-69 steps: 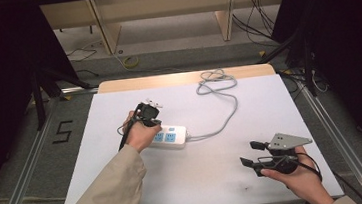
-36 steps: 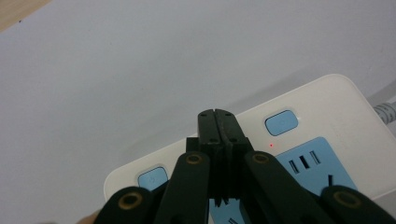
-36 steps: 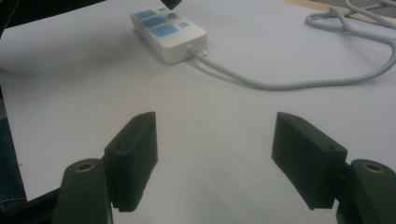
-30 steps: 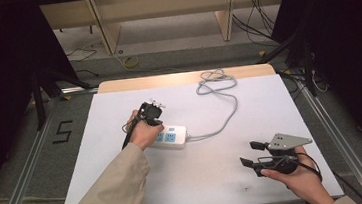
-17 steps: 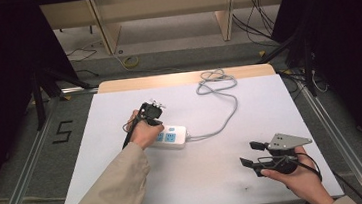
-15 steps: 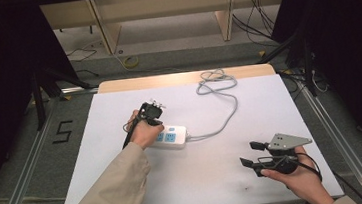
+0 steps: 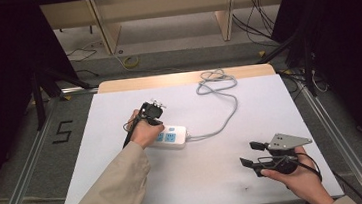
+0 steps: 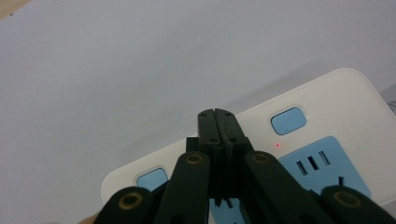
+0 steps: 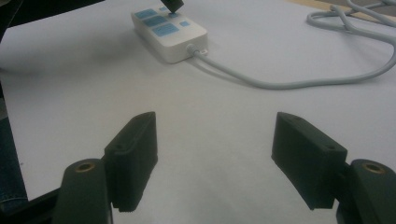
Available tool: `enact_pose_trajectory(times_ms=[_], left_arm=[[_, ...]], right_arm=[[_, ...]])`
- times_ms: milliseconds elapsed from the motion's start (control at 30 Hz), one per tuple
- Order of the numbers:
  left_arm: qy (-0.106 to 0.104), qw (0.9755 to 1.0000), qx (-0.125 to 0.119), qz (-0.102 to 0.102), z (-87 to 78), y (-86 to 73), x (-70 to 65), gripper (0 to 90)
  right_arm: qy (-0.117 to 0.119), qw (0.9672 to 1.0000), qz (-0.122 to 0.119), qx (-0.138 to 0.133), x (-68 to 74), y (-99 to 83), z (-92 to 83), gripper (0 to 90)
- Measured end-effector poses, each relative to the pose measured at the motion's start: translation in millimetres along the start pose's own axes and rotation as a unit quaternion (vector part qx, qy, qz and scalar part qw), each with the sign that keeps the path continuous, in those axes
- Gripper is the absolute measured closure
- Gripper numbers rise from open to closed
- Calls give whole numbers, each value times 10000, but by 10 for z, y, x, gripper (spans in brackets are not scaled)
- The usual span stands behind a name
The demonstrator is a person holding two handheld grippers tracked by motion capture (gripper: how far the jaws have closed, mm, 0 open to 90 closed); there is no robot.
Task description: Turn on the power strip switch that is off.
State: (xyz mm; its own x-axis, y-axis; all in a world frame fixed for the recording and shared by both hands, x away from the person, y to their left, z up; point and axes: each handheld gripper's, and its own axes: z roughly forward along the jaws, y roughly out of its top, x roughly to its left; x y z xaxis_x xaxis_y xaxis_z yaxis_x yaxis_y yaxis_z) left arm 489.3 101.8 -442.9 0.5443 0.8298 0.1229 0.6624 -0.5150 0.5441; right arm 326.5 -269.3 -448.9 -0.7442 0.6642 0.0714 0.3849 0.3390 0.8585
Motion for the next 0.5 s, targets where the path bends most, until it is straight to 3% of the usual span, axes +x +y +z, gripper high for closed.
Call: enact_pose_trajectory(times_ms=[500], left_arm=[[88, 9997, 142, 154, 4, 13, -50, 899]], right_arm=[[-8, 10000, 2, -9, 1, 1, -3, 315]])
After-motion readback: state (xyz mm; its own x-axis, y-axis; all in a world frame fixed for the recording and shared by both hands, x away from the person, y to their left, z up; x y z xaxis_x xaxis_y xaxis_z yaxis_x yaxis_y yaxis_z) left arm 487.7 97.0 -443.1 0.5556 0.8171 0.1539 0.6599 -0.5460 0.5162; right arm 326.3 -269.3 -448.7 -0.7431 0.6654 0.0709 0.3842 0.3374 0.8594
